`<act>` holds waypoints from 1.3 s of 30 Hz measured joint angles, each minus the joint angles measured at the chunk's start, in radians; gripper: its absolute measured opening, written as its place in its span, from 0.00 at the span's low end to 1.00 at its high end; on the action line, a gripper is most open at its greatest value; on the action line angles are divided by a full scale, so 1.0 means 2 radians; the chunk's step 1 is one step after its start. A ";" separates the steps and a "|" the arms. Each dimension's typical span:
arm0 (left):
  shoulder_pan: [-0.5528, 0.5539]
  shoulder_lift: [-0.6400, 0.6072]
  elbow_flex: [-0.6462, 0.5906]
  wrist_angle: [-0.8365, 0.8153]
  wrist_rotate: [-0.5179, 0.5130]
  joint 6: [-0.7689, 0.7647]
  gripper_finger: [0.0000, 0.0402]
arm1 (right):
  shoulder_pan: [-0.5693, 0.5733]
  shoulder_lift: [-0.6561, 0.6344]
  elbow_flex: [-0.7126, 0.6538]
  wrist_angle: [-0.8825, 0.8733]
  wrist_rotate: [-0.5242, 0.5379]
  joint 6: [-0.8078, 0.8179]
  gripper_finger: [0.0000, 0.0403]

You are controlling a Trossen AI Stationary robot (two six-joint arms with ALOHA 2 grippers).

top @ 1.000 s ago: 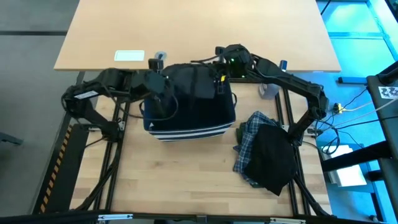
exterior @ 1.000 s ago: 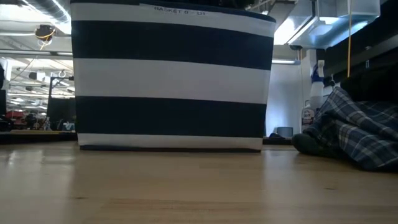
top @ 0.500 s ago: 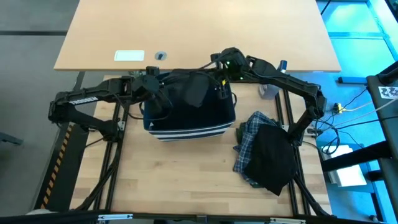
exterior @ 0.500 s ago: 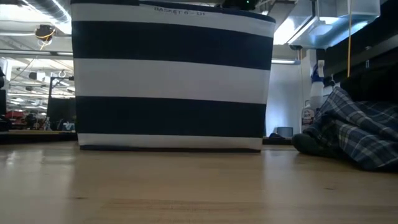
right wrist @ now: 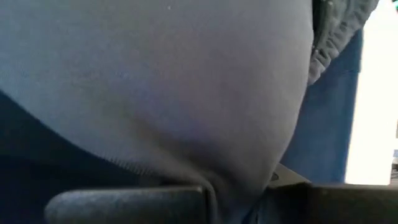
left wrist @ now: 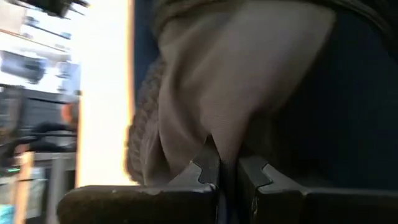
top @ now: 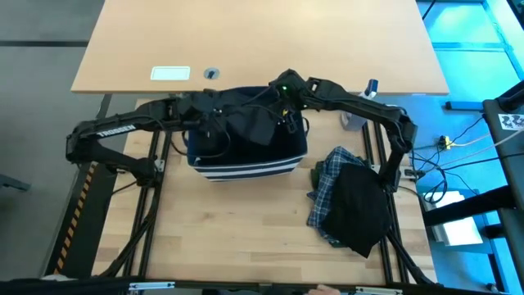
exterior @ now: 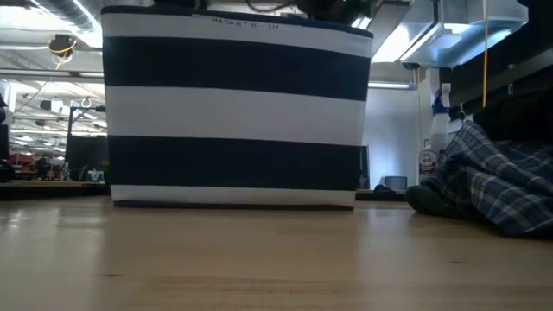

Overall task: Fold Laundry from Bin
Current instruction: Put the black shorts into the laundry bin, then put the black shirt into the laundry bin

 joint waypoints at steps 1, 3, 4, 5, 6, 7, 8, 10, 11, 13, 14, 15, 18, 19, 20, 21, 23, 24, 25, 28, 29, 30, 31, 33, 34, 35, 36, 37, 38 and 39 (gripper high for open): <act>0.002 0.003 -0.007 -0.003 0.008 -0.004 0.02 | -0.003 0.003 0.000 -0.006 0.000 -0.001 0.07; 0.004 0.008 -0.019 -0.004 0.030 -0.012 0.02 | -0.003 0.007 0.000 -0.021 0.000 -0.001 0.07; 0.003 0.009 -0.026 -0.004 0.045 -0.015 0.02 | -0.002 0.007 0.000 -0.027 0.000 -0.001 0.07; 0.003 0.011 -0.034 -0.006 0.061 -0.016 0.02 | -0.002 0.007 0.000 -0.033 0.000 -0.002 0.07; 0.003 0.014 -0.040 -0.005 0.078 -0.016 0.02 | -0.002 0.007 0.000 -0.039 0.000 -0.005 0.07; 0.003 0.016 -0.045 -0.005 0.092 -0.017 0.02 | -0.001 0.007 0.000 -0.046 -0.001 -0.008 0.07; 0.003 0.019 -0.050 -0.005 0.103 -0.018 0.02 | -0.001 0.007 0.000 -0.051 -0.004 -0.010 0.07; 0.003 0.024 -0.055 -0.003 0.115 -0.028 0.04 | -0.001 0.007 0.000 -0.063 -0.017 -0.010 0.07; 0.003 0.025 -0.056 -0.002 0.116 -0.035 0.06 | -0.001 0.007 0.000 -0.069 -0.025 -0.010 0.07; 0.003 0.028 -0.056 -0.002 0.117 -0.049 0.11 | -0.001 0.007 0.000 -0.081 -0.036 -0.010 0.08; 0.003 0.029 -0.056 -0.002 0.120 -0.052 0.13 | -0.001 0.007 0.000 -0.085 -0.037 -0.010 0.11; 0.003 0.029 -0.056 -0.003 0.125 -0.053 0.15 | -0.001 0.007 0.000 -0.087 -0.038 -0.008 0.15; 0.003 0.029 -0.056 -0.004 0.143 -0.055 0.21 | 0.002 0.007 0.000 -0.086 -0.039 -0.007 0.29; 0.003 0.029 -0.056 -0.004 0.147 -0.056 0.23 | 0.002 0.007 0.000 -0.086 -0.039 -0.007 0.34; 0.003 0.029 -0.056 -0.004 0.152 -0.057 0.25 | 0.002 0.007 0.000 -0.087 -0.038 -0.007 0.38; 0.003 0.029 -0.056 -0.004 0.157 -0.059 0.27 | 0.005 0.007 0.000 -0.089 -0.035 -0.007 0.42; 0.000 0.029 -0.056 -0.005 0.161 -0.066 0.30 | 0.009 0.007 0.000 -0.102 -0.025 -0.007 0.49; 0.000 0.029 -0.055 -0.008 0.161 -0.067 0.31 | 0.013 0.007 0.000 -0.109 -0.014 -0.007 0.52; -0.001 0.029 -0.052 -0.013 0.161 -0.068 0.32 | 0.017 0.007 0.000 -0.115 0.000 -0.007 0.55; -0.004 0.029 -0.038 -0.015 0.158 -0.071 0.35 | 0.034 0.007 0.000 -0.137 0.053 0.000 0.61; -0.005 0.028 -0.032 -0.017 0.154 -0.071 0.36 | 0.041 0.007 0.000 -0.145 0.070 0.005 0.62; -0.006 0.028 -0.026 -0.020 0.149 -0.070 0.36 | 0.048 0.007 0.000 -0.152 0.087 0.007 0.63; -0.008 0.028 -0.018 -0.022 0.144 -0.070 0.36 | 0.056 0.007 0.000 -0.156 0.104 0.008 0.63; -0.013 0.027 -0.002 -0.027 0.130 -0.070 0.37 | 0.072 0.006 0.003 -0.167 0.142 0.008 0.63; -0.015 0.027 0.007 -0.029 0.121 -0.070 0.37 | 0.080 0.006 0.007 -0.171 0.162 0.009 0.63; -0.018 0.027 0.015 -0.033 0.111 -0.071 0.37 | 0.088 0.005 0.013 -0.171 0.182 0.013 0.63; -0.021 0.027 0.023 -0.034 0.103 -0.071 0.37 | 0.096 0.005 0.023 -0.172 0.196 0.016 0.63; -0.024 0.027 0.030 -0.036 0.095 -0.071 0.37 | 0.103 0.005 0.036 -0.173 0.208 0.018 0.64; -0.027 0.027 0.037 -0.037 0.088 -0.071 0.37 | 0.110 0.005 0.050 -0.174 0.216 0.018 0.64; -0.031 0.027 0.043 -0.038 0.082 -0.071 0.37 | 0.117 0.005 0.067 -0.177 0.221 0.019 0.64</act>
